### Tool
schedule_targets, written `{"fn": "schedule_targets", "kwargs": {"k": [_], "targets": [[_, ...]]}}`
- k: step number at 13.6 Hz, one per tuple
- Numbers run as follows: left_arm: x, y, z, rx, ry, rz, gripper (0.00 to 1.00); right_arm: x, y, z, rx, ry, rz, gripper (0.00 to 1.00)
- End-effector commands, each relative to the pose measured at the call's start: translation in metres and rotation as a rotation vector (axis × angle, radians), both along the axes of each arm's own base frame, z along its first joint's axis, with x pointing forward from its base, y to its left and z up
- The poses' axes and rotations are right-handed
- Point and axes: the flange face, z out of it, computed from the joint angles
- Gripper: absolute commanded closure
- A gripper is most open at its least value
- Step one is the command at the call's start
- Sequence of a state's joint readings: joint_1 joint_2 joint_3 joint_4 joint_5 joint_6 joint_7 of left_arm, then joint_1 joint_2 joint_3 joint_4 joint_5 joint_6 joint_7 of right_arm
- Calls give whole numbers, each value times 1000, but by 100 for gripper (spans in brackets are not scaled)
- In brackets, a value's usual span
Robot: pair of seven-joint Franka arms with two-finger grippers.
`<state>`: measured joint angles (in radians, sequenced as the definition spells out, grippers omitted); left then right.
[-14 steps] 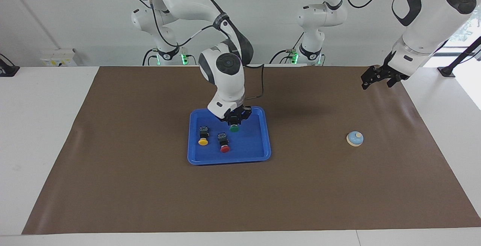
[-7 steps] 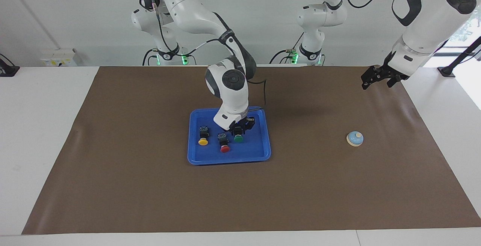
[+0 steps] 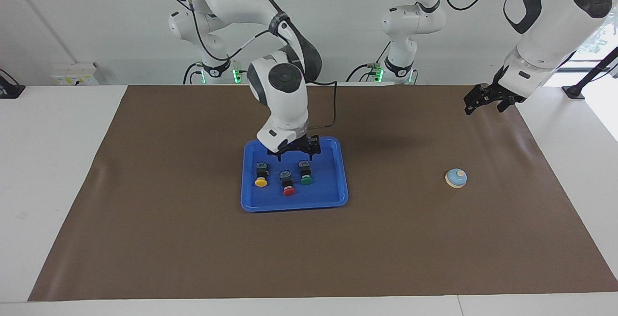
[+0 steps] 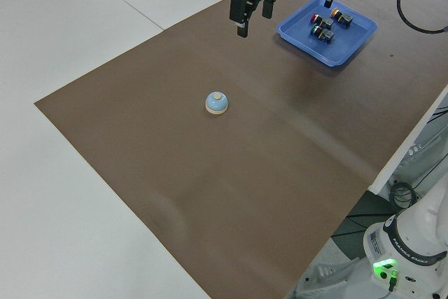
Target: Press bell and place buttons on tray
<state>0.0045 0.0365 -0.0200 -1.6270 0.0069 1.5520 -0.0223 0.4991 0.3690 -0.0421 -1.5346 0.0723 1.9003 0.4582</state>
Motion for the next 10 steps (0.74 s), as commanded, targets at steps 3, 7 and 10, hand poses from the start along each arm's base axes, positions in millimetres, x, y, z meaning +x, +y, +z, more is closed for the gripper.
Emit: {"fn": "schedule_targets", "kwargs": {"k": [3, 7, 10], "targets": [[-3, 0, 5, -9, 4, 0, 0, -21, -114, 84, 3, 30, 97, 0], [-4, 0, 5, -9, 5, 0, 0, -53, -213, 98, 19, 18, 143, 0], [-4, 1, 6, -9, 4, 2, 0, -57, -271, 110, 26, 14, 162, 0]]}}
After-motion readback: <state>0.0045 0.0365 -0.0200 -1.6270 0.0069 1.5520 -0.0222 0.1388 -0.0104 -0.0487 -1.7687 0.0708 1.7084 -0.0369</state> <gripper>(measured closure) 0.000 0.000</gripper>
